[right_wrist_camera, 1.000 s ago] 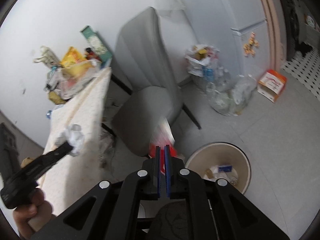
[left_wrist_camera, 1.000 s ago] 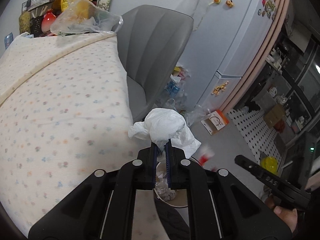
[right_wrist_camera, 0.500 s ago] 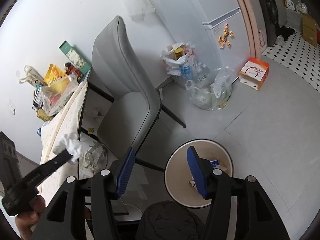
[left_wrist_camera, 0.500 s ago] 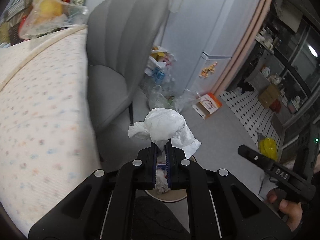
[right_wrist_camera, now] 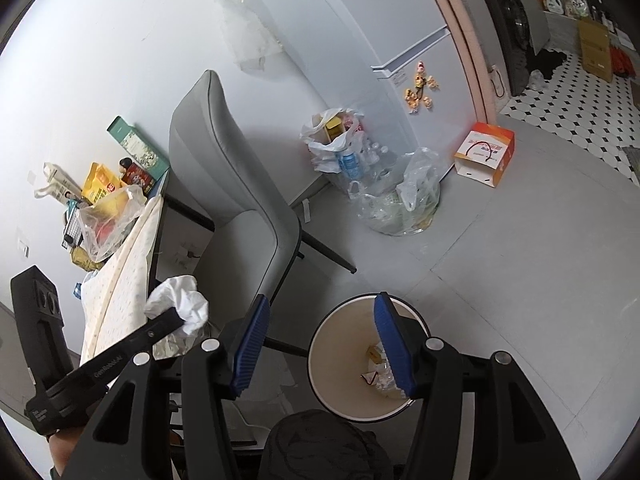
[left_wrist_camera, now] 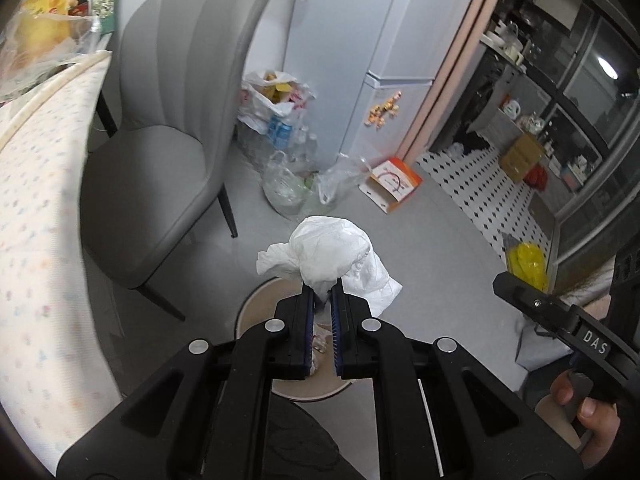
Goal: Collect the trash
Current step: 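Open the right tool to drop the wrapper while the left tool releases the tissue into the bin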
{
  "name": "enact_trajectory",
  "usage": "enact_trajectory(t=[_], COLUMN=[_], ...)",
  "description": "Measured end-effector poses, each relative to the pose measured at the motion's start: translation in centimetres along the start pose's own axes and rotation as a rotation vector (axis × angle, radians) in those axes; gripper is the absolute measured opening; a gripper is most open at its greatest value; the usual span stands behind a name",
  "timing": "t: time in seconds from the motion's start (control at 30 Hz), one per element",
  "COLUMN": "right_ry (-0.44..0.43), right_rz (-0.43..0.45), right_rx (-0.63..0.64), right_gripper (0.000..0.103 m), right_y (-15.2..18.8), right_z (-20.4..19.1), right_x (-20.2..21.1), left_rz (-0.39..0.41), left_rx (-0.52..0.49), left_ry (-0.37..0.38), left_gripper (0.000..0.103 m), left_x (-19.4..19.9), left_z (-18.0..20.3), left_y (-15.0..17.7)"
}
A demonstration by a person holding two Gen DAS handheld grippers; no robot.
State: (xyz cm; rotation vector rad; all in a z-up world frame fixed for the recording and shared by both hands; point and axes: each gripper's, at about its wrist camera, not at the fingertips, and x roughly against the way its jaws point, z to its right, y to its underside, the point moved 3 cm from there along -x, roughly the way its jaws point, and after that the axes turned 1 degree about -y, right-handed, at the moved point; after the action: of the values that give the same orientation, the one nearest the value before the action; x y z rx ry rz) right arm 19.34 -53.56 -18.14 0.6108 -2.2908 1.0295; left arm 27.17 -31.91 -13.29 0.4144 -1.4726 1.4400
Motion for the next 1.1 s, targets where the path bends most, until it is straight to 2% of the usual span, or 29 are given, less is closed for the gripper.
enact_trajectory(t=[0.07,0.1,0.13,0.17,0.23,0.4,0.47,0.8,1.0,1.1], right_ry=[0.001,0.004,0.005,0.007,0.009,0.006,0.003,-0.017,-0.019,-0.027], right_rz=[0.004,0.005,0.005,0.004,0.003,0.006,0.001,-0.008,-0.033,-0.018], right_rx=[-0.006,-0.01,-0.013,-0.016,-0.022,-0.019,-0.018,0.017,0.074,0.106], right_gripper=[0.054,0.054,0.054,0.054,0.054,0.054,0.054,0.055,0.064,0.079], right_y=[0.0,0.0,0.0,0.0,0.0,0.0,0.1,0.4,1.1,1.3], right_z=[0.4,0.7,0.8,1.0,1.3,1.4,1.3,-0.9,-4.0,-6.1], right_x=[0.1,0.2,0.2,0.1,0.1,0.1,-0.1,-0.3,-0.9,-0.7], left_rz=[-0.028,-0.045,-0.059,-0.064,-0.033,-0.03,-0.019,0.005,0.087,0.125], left_rx=[-0.016,-0.026,-0.027,-0.014,0.018,0.008,0.017,0.071,0.131,0.154], left_ry=[0.025,0.041,0.054,0.066,0.056,0.027,0.023,-0.005,-0.018,-0.031], left_gripper=[0.011,0.015,0.034,0.057,0.07,0.074,0.081,0.085,0.097,0.097], left_x=[-0.7,-1.2,-1.6,-1.9,-1.9,-1.8,-1.5,0.2,3.6,5.5], left_z=[0.6,1.0,1.1,1.2,1.0,0.5,0.3,-2.0,-4.7,-6.3], left_y=[0.2,0.3,0.3,0.5,0.7,0.7,0.8,0.8,0.6,0.6])
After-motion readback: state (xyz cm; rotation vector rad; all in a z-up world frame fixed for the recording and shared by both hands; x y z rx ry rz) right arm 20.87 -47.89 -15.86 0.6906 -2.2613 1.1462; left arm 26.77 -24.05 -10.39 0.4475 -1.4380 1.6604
